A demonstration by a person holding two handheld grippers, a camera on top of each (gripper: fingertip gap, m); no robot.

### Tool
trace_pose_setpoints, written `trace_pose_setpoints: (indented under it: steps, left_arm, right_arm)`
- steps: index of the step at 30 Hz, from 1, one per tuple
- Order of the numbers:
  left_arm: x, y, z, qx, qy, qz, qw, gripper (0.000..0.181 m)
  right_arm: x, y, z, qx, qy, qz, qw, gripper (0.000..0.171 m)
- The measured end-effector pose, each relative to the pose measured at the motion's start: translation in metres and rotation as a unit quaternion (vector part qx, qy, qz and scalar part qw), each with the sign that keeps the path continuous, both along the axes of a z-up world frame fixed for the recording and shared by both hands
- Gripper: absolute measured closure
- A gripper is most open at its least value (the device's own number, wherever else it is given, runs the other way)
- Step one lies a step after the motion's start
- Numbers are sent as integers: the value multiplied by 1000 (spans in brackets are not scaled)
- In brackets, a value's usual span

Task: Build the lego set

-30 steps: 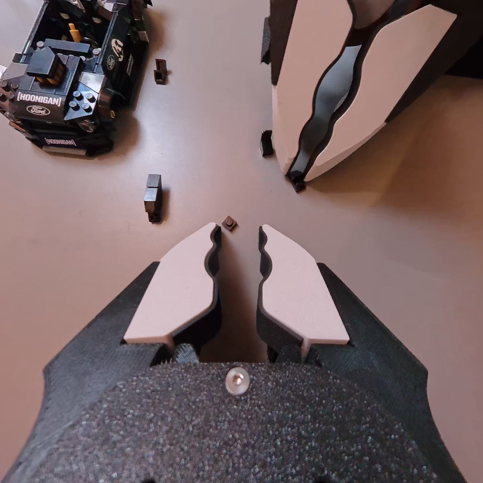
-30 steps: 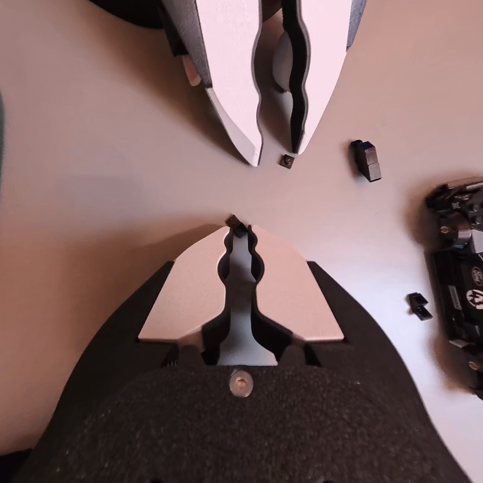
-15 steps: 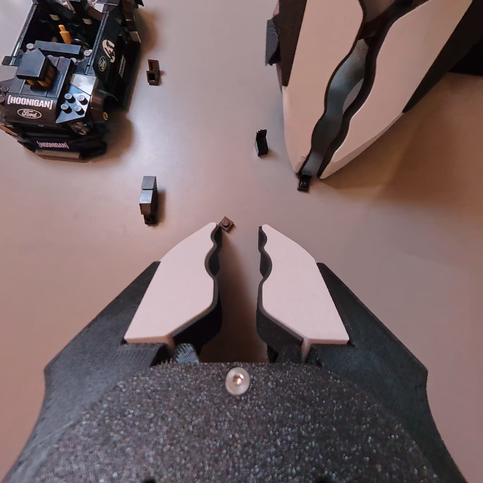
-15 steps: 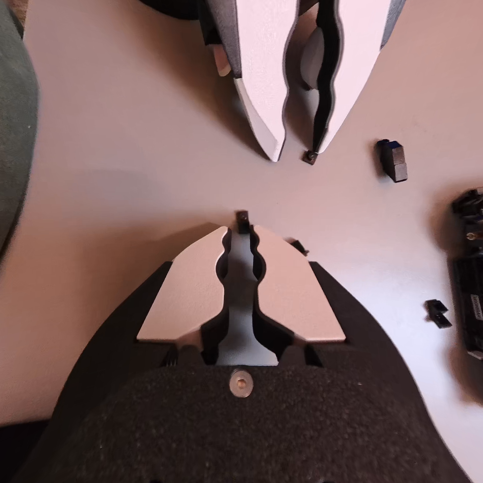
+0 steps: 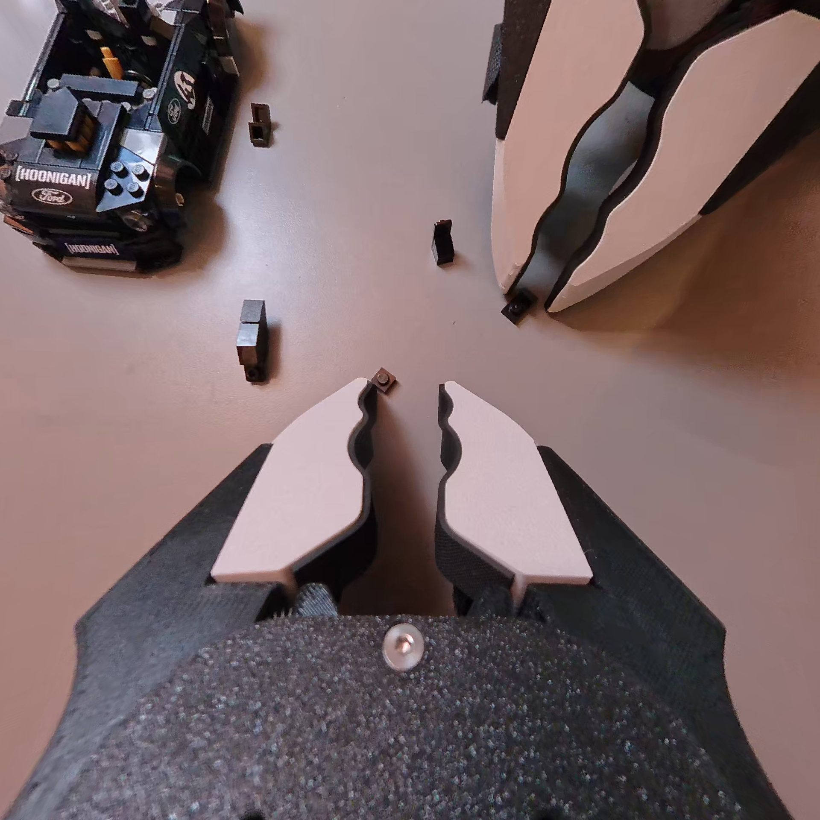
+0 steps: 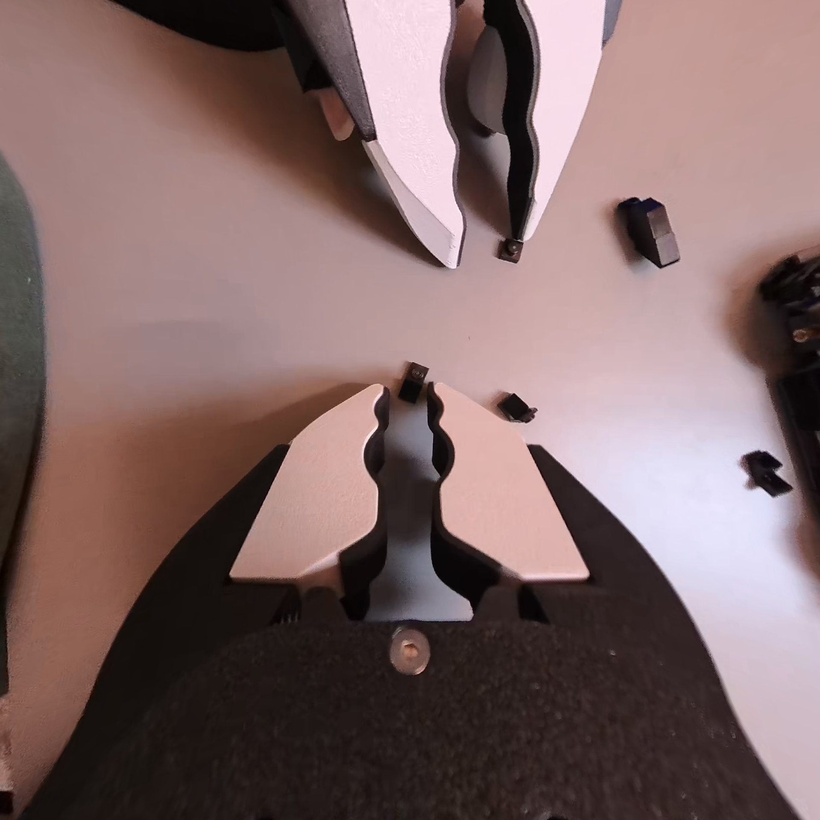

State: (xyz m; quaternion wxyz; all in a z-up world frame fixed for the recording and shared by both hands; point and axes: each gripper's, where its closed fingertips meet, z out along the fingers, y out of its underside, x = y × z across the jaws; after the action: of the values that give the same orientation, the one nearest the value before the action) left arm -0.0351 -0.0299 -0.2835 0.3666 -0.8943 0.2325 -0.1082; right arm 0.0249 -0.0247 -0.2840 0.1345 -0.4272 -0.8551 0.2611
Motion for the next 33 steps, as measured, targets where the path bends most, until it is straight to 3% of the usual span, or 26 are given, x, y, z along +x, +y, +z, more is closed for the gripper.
trace_pose_setpoints:
  steps: [4, 19, 33]
  left_arm:
    - [-2, 2, 0, 3, 3, -3, 1000, 153]
    - [-4, 4, 0, -23, 5, -154, 988, 160]
    - [12, 5, 1, -11, 6, -144, 990, 173]
  right_arm:
    - [-2, 4, 0, 0, 9, -27, 1000, 162]
    - [-3, 4, 0, -10, 15, 35, 999, 163]
    - [-5, 5, 0, -18, 13, 24, 999, 163]
